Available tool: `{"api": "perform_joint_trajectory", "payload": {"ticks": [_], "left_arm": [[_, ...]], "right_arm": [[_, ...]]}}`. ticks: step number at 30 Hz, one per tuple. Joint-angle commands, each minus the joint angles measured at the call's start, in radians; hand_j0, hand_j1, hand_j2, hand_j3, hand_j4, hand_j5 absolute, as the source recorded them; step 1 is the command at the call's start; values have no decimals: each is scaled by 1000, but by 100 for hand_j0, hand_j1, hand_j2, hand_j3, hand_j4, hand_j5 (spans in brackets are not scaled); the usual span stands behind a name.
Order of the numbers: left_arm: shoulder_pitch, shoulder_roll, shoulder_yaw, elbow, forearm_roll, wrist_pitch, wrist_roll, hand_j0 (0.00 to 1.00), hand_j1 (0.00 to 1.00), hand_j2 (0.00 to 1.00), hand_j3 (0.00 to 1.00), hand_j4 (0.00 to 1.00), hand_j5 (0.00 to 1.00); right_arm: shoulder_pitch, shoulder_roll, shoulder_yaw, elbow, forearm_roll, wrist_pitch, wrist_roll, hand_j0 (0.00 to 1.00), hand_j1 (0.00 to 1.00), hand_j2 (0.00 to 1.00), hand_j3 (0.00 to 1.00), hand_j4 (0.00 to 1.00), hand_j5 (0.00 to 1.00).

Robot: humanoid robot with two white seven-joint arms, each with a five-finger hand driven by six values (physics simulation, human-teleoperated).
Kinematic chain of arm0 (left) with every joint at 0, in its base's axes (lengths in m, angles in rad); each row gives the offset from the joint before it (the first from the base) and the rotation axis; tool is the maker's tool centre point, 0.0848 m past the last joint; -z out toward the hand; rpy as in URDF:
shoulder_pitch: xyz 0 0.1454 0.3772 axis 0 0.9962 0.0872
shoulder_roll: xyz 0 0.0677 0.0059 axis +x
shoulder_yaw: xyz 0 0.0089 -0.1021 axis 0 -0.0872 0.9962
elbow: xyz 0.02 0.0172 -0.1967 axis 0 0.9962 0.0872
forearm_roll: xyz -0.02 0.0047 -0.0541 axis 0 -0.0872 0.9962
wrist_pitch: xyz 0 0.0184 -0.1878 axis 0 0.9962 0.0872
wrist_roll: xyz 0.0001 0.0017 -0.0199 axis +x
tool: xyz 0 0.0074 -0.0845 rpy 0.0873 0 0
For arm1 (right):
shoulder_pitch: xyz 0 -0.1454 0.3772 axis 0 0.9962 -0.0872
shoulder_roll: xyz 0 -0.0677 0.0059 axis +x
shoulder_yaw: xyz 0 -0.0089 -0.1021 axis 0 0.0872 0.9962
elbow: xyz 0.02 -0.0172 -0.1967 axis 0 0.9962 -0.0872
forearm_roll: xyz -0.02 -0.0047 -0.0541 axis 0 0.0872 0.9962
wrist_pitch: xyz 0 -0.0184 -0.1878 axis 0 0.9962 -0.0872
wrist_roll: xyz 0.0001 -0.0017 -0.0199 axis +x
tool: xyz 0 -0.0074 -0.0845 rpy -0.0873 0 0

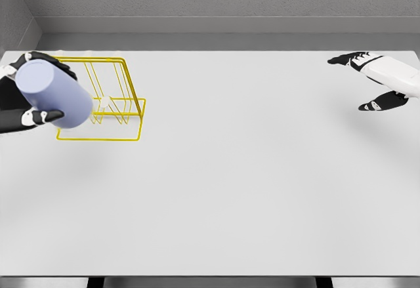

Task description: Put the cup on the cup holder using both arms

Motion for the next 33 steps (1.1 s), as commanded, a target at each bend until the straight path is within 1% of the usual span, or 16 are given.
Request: {"api": "perform_joint_trajectory", "payload": {"ticks": [1, 3, 6, 7, 8, 9, 15, 16, 17, 24, 26, 29, 33], "left_arm": [[-5, 1, -1, 15, 6, 2, 4, 44, 44, 44, 44, 44, 44], [-35, 1, -7, 47, 3, 4, 4, 44, 44, 44, 44, 44, 44], [-98, -10, -16, 101, -7, 12, 4, 44, 44, 44, 44, 44, 44], [-109, -13, -33, 122, -9, 12, 4, 44, 44, 44, 44, 44, 44], [-149, -13, -73, 147, -10, 12, 4, 44, 44, 44, 44, 44, 44], [-158, -16, -88, 164, -18, 10, 4, 44, 44, 44, 44, 44, 44], [-163, -39, -93, 179, -23, 12, 4, 44, 44, 44, 44, 44, 44], [-176, -38, -93, 187, -23, 12, 4, 44, 44, 44, 44, 44, 44], [-178, -36, -93, 191, -23, 12, 4, 44, 44, 44, 44, 44, 44], [-176, -35, -93, 190, -23, 12, 4, 44, 44, 44, 44, 44, 44], [-178, -33, -91, 196, -23, 13, 4, 44, 44, 44, 44, 44, 44], [-181, -30, -91, 226, -23, 13, 4, 44, 44, 44, 44, 44, 44], [-178, -25, -90, 233, -24, 32, 4, 44, 44, 44, 44, 44, 44]], "right_arm": [[0, -2, -1, -1, -7, 1, -1, 100, 100, 100, 100, 100, 100], [0, 0, -1, 0, -7, 1, -1, 100, 100, 100, 100, 100, 100], [0, 0, -1, 0, -7, 1, -1, 100, 100, 100, 100, 100, 100], [0, 0, -1, 0, -7, 1, -1, 100, 100, 100, 100, 100, 100], [0, 0, -1, 0, -7, 1, -1, 100, 100, 100, 100, 100, 100], [0, -2, -1, 0, -7, 1, -1, 100, 100, 100, 100, 100, 100], [0, -2, -1, 0, -7, 1, -1, 100, 100, 100, 100, 100, 100], [0, -2, -1, 0, -7, 1, -1, 100, 100, 100, 100, 100, 100], [0, -2, -1, 0, -7, 1, -1, 100, 100, 100, 100, 100, 100], [0, 0, -1, 0, -7, 1, -1, 100, 100, 100, 100, 100, 100], [0, 0, -1, 0, -7, 1, -1, 100, 100, 100, 100, 100, 100], [0, 0, 1, 0, -7, 1, -1, 100, 100, 100, 100, 100, 100], [0, 0, -1, 0, -7, 1, -1, 100, 100, 100, 100, 100, 100]]}}
